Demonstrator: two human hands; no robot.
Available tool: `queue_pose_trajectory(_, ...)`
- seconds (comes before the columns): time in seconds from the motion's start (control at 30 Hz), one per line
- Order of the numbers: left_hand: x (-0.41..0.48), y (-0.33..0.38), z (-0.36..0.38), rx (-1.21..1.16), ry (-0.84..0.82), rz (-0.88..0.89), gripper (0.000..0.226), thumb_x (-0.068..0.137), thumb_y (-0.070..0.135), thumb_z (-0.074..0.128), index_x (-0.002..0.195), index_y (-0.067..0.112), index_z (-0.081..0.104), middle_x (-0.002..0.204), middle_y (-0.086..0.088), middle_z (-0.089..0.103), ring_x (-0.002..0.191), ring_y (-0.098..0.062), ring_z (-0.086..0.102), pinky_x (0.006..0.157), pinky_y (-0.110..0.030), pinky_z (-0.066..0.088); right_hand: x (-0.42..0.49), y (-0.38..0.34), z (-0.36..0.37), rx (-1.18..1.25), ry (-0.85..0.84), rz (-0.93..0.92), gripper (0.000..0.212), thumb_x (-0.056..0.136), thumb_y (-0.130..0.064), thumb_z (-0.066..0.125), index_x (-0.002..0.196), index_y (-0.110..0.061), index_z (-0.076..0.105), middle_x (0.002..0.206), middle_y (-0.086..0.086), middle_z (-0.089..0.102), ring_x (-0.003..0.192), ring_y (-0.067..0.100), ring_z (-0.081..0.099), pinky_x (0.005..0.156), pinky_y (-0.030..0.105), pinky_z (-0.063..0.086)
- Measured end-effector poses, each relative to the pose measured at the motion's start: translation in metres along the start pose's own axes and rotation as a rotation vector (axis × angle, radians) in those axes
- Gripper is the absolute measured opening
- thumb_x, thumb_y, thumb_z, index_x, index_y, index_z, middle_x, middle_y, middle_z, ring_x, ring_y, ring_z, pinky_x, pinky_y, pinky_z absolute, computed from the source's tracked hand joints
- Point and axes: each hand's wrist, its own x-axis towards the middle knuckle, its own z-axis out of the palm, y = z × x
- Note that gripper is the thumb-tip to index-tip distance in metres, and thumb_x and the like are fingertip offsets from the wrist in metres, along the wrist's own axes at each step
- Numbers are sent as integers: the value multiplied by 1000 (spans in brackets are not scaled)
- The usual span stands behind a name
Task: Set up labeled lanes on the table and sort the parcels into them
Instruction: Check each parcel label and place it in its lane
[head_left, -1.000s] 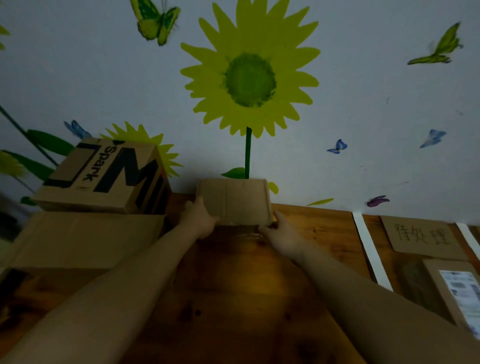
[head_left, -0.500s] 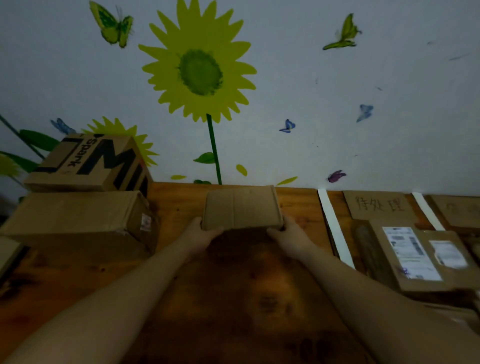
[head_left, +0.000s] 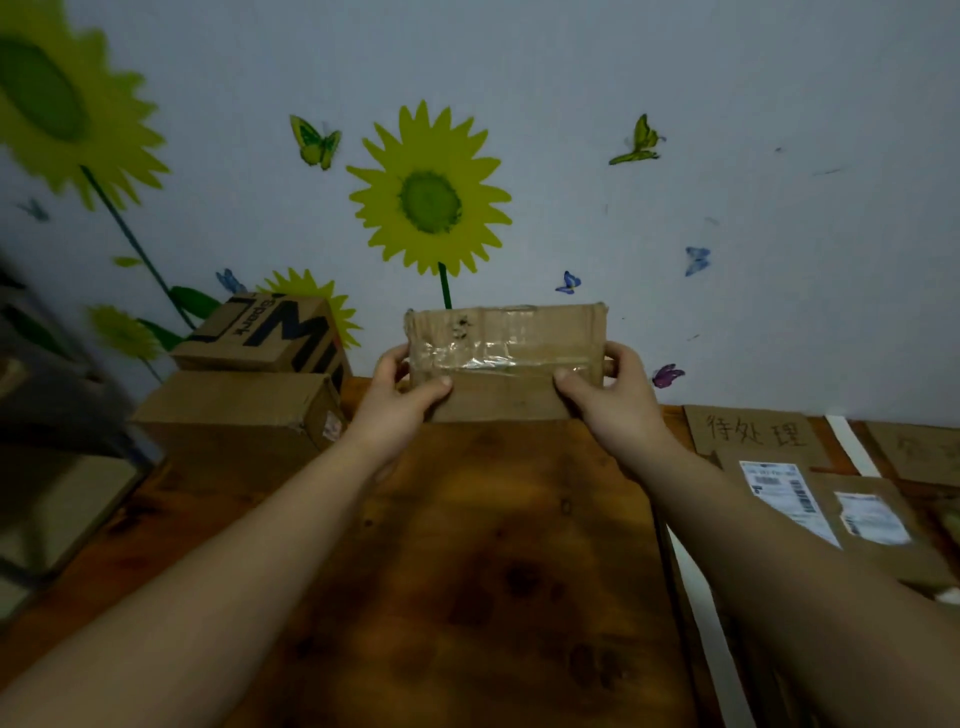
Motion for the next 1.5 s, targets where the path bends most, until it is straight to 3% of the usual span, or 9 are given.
queue_pose_trajectory(0.17,-12,47,-18,-53,-6,6,29,97,31,49,123,19,51,102,1,62,83,-11,59,66,-26,45,-27,-45,-2,-45,-8,-199,55,81,-18,73,129,-24,48,109,-12,55,90,-5,53,71,7,42)
queue_pose_trajectory(0.37,-27,71,-57,0,-114,117,33,93,31,56,124,19,55,121,-2,64,108,-17,60,92,-35,46,-45,-96,21,-85,65,-326,41,78,-48,60,118,-42,54,124,-2,56,111,18,57,95,44,49)
queue_pose_trajectory(0.5,-32,79,-83,-49,-142,209,38,87,9,64,114,35,56,121,-6,62,105,-24,64,91,-47,52,-61,-118,34,16,130,-327,29,92,-28,59,118,-37,51,105,-20,55,101,12,58,89,35,49)
queue_pose_trajectory(0.6,-41,88,-98,-135,-211,267,38,91,10,58,108,44,56,120,-3,64,105,-22,65,86,-42,54,-70,-129,40,31,205,-279,41,92,-28,59,131,-22,48,115,-11,53,106,13,55,92,37,48)
queue_pose_trajectory(0.8,-46,95,-127,-192,-217,231,36,96,16,50,126,35,51,120,-1,65,104,-20,65,81,-40,55,-96,-138,48,58,64,-271,36,86,-6,55,115,-25,59,106,-3,67,91,20,66,57,38,56)
queue_pose_trajectory(0.9,-47,92,-130,-189,-193,196,43,95,18,53,135,30,41,116,-1,64,98,-21,67,71,-37,57,-111,-135,50,29,9,-279,43,88,-3,49,113,-37,59,106,-2,68,86,27,67,58,47,54)
queue_pose_trajectory(1.03,-54,83,-115,-205,-240,134,47,92,14,57,132,22,36,110,1,61,93,-21,65,67,-37,55,-123,-134,34,18,-45,-215,41,96,-15,47,104,-55,47,112,-6,64,80,12,66,52,20,50)
queue_pose_trajectory(1.23,-81,67,-55,-194,-432,121,43,89,9,59,125,25,43,101,7,62,79,-11,67,59,-29,57,-164,-109,-24,-13,128,-89,50,96,-28,51,140,-45,36,121,-8,61,101,18,65,77,38,58)
queue_pose_trajectory(1.5,-138,62,50,-247,-595,198,60,77,-6,65,120,28,41,130,-7,54,111,-22,59,69,-26,56,-237,-84,-128,40,331,-166,45,95,-20,52,130,-48,43,123,-8,58,101,13,65,82,35,58)
